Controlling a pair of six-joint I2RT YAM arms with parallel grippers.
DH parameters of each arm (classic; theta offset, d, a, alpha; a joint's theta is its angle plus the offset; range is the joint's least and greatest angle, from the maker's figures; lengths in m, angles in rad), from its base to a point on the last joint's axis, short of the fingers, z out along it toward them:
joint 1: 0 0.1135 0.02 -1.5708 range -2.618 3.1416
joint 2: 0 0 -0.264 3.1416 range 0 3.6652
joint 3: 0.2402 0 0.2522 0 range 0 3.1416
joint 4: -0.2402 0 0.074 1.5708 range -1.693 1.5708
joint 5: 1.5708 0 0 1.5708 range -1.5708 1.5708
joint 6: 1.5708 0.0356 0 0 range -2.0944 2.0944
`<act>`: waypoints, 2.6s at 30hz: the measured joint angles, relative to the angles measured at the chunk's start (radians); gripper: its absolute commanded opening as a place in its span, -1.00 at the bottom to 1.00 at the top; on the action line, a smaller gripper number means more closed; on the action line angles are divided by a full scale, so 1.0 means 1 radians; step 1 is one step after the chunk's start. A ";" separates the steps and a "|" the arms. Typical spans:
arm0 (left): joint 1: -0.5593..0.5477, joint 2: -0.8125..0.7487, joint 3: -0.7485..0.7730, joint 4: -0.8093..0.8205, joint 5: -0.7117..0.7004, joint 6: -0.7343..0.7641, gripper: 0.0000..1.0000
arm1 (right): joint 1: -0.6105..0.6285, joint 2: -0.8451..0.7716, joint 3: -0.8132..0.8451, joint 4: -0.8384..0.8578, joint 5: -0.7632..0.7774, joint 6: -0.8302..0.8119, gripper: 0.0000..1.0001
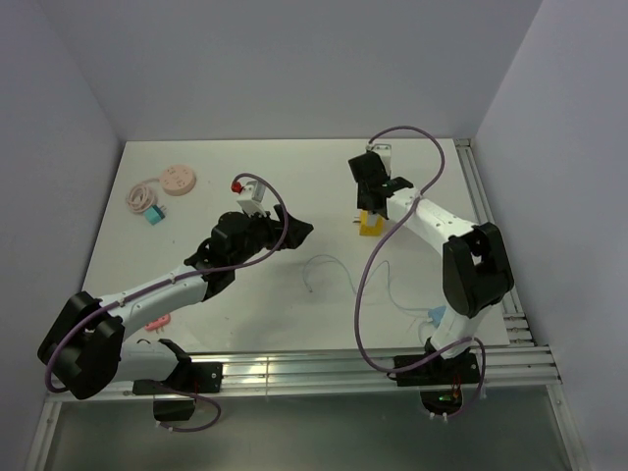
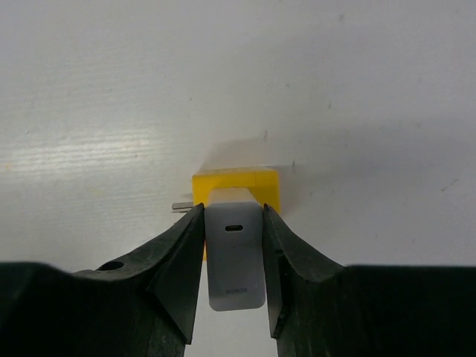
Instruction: Insert the plug
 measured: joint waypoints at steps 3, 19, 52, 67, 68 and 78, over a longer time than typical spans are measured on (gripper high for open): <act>0.000 0.000 0.000 -0.003 0.000 0.001 0.75 | 0.005 -0.016 0.004 -0.045 -0.078 0.003 0.31; 0.000 -0.003 0.053 -0.166 0.050 0.010 0.82 | 0.017 -0.208 0.097 -0.256 -0.175 0.017 0.76; -0.021 0.067 0.145 -0.275 0.166 0.024 0.84 | -0.031 0.052 0.153 -0.260 -0.235 -0.051 0.01; -0.021 0.110 0.149 -0.258 0.194 0.024 0.82 | -0.007 -0.021 0.011 -0.107 -0.188 -0.046 -1.00; -0.021 0.115 0.149 -0.255 0.197 0.023 0.82 | -0.002 -0.039 -0.011 -0.095 -0.180 -0.042 -1.00; -0.021 0.121 0.149 -0.242 0.214 0.023 0.82 | 0.019 -0.102 -0.073 -0.103 -0.169 -0.001 -1.00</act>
